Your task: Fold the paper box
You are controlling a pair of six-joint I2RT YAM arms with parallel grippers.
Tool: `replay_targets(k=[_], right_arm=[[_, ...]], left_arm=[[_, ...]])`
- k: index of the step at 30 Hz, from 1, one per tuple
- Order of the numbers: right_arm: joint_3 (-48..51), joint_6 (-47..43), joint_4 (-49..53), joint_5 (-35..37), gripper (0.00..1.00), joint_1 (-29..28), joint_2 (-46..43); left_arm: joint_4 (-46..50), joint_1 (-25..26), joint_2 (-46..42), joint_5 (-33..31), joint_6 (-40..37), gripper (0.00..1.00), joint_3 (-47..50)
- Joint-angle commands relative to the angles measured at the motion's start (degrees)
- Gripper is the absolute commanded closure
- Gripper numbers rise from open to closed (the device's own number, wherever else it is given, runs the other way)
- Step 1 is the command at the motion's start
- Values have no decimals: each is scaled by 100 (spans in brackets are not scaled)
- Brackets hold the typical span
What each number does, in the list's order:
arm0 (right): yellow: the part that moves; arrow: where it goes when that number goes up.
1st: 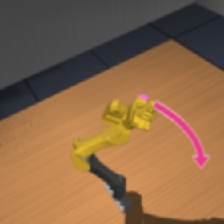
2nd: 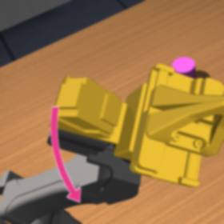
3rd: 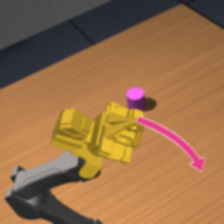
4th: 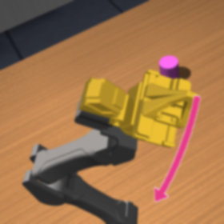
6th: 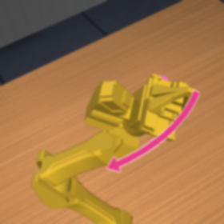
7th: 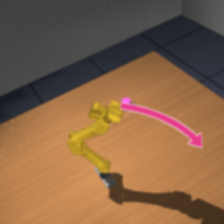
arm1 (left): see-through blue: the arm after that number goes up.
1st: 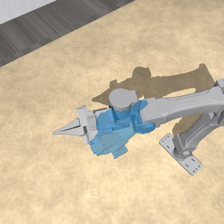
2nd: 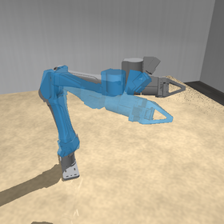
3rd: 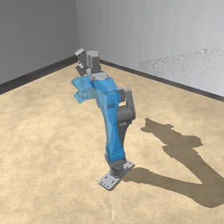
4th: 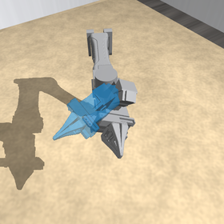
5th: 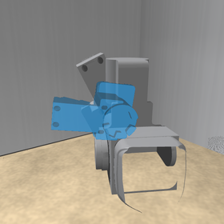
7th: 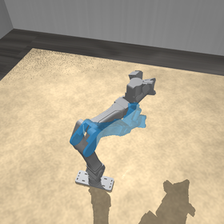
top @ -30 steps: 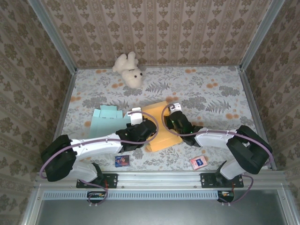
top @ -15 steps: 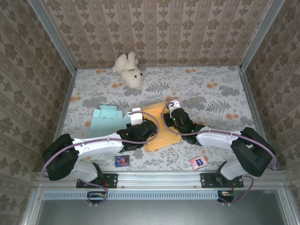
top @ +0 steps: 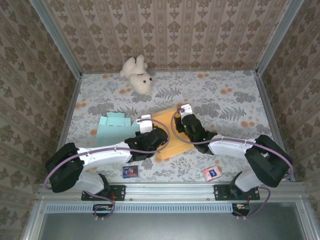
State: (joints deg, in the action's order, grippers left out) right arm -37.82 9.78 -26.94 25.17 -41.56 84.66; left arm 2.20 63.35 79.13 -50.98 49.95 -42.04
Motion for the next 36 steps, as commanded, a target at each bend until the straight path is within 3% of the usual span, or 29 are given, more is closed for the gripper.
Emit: replay_targets(k=[1, 7, 10, 12, 16, 19, 28, 36], right_arm=[[-155, -90, -156, 672, 77, 34, 93], [-35, 240, 116, 1747, 92, 25, 152], [114, 309, 51, 1545, 92, 25, 50], [207, 264, -74, 1003, 87, 27, -64], [178, 405, 353, -70, 61, 19, -456], [179, 577, 894, -341, 55, 16, -980], [61, 949, 2953, -481, 47, 51, -2783], [-248, 1073, 4485, -315, 40, 131, -4176]], left_arm=[[27, 10, 25, -83, 85, 100, -139], [36, 10, 82, -147, 128, 100, -149], [28, 10, 151, -128, 120, 100, -190], [5, 6, 212, -124, 84, 100, -229], [5, -67, 284, -144, -50, 100, -289], [26, -184, 295, -116, -131, 100, -304], [21, -673, 278, 404, -775, 100, -348], [117, -908, 129, 1716, -3126, 100, -817]])
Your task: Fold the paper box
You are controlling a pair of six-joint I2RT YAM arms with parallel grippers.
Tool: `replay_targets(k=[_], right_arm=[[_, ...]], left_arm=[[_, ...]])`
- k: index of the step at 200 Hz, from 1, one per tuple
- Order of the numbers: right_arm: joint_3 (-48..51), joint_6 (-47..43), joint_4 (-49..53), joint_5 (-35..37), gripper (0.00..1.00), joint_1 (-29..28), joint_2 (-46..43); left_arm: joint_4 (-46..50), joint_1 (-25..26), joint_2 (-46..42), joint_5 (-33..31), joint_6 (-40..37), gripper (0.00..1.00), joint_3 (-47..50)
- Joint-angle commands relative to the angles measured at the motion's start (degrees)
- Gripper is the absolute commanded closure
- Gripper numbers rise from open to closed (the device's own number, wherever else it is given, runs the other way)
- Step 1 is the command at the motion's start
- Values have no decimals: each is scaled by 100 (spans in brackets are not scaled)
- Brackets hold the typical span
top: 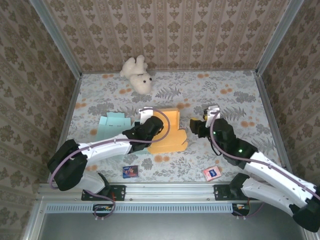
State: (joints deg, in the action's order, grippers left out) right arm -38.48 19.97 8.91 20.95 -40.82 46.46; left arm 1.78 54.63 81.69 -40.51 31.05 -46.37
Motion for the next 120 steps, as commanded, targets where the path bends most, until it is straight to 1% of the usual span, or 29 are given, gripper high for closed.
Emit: replay_targets(k=[1, 19, 28, 48, 66, 80, 99, 120], right_arm=[[-125, -35, 993, 252, 38, 66, -538], [291, -176, 882, 689, 36, 95, -1071], [603, -161, 674, 815, 35, 138, -1436], [1039, -88, 420, 839, 34, 234, -2078], [1007, -72, 613, 959, 34, 267, -2344], [926, -38, 808, 1053, 34, 267, -2471], [955, 59, 830, 889, 34, 276, -2642], [956, 101, 908, 858, 34, 277, -2796]], left_arm=[[181, -49, -110, 916, -1587, 100, -485], [396, -53, 2, 1490, -2443, 100, -895], [737, -57, 130, 1735, -2847, 100, -1234], [1707, -82, 593, 1861, -3488, 100, -2170], [2490, -119, 1024, 1980, -3963, 100, -2908], [2871, -135, 1279, 2355, -4420, 100, -3235], [3441, -137, 1605, 2954, -4954, 100, -3640], [4015, -143, 2012, 3281, -5280, 100, -4113]])
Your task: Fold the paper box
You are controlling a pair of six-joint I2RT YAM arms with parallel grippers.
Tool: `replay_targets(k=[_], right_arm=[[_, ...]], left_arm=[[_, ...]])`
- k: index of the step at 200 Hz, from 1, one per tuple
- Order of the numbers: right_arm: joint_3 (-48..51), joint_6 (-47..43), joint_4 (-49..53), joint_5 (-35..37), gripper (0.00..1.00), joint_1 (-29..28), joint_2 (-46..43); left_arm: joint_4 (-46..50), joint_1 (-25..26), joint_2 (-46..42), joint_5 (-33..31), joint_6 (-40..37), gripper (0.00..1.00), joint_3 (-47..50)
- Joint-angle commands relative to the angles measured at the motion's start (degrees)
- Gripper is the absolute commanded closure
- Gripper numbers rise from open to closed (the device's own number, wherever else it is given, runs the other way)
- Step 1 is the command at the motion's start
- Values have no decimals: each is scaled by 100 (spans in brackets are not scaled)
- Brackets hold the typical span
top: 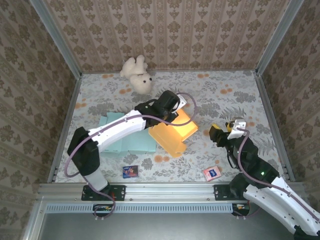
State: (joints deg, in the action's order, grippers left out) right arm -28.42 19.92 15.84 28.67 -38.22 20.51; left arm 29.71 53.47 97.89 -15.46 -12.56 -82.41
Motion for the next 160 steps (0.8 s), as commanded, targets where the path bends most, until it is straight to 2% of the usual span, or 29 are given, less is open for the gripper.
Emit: replay_targets(k=[1, 18, 63, 108, 126, 154, 160], right_arm=[[-49, 106, 216, 86, 34, 17, -201], [-36, 111, 234, 103, 34, 16, -307], [-5, 109, 210, 130, 34, 26, -329], [21, 72, 160, 228, 34, 34, -276], [19, 59, 150, 256, 34, 34, -267], [30, 50, 160, 282, 34, 42, -267], [22, 48, 166, 289, 34, 42, -267]], left_arm=[[1248, -29, 413, 801, -926, 100, -528], [1487, -19, 795, 978, -1136, 100, -821], [1522, -19, 1891, 839, -1550, 100, -1408], [2306, 13, 3120, 590, -1739, 100, -2838], [2584, 7, 3420, 456, -1809, 95, -3304], [2778, 23, 3549, 292, -1843, 76, -3682], [2798, 38, 3530, 253, -1840, 75, -3719]])
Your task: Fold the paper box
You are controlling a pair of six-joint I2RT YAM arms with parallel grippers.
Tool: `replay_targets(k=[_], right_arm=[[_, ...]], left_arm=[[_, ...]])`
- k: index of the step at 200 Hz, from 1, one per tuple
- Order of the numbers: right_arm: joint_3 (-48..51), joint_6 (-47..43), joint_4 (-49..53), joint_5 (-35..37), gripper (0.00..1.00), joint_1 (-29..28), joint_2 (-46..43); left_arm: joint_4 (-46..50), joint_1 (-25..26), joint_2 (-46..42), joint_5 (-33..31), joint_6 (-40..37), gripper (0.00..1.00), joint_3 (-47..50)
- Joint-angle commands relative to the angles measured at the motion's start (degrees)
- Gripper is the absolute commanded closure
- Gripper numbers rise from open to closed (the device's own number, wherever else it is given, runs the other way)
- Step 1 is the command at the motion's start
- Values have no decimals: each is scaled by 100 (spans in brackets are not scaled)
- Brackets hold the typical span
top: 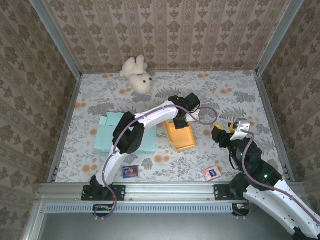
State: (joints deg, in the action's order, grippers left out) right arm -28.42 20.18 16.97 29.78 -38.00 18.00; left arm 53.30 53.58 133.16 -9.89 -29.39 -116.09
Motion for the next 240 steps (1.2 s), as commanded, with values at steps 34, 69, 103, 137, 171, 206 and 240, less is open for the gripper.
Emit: replay_targets(k=[34, 69, 103, 137, 171, 206, 240], right_arm=[[47, -14, 64, 251, 34, 21, -18], [56, -49, 89, 335, 34, 25, -66], [74, -55, 89, 376, 34, 20, -104], [74, -56, 84, 345, 34, 21, -104], [78, -32, 63, 283, 34, 24, -97], [118, -195, -72, -45, 32, 29, 4], [233, -509, -579, -1144, 23, 32, 215]], left_arm=[[30, 185, -432, -568, -121, 66, -89], [-557, 311, -946, -925, 101, 60, 235], [-953, 307, -1240, -1779, 893, 58, 145], [-179, 329, -1647, -3271, 3716, 44, -450], [1448, 333, -2222, -2897, 7187, 42, -578], [1901, 405, -2958, -2001, 9574, 41, 300], [1463, 621, -3536, -1598, 10539, 38, 1285]])
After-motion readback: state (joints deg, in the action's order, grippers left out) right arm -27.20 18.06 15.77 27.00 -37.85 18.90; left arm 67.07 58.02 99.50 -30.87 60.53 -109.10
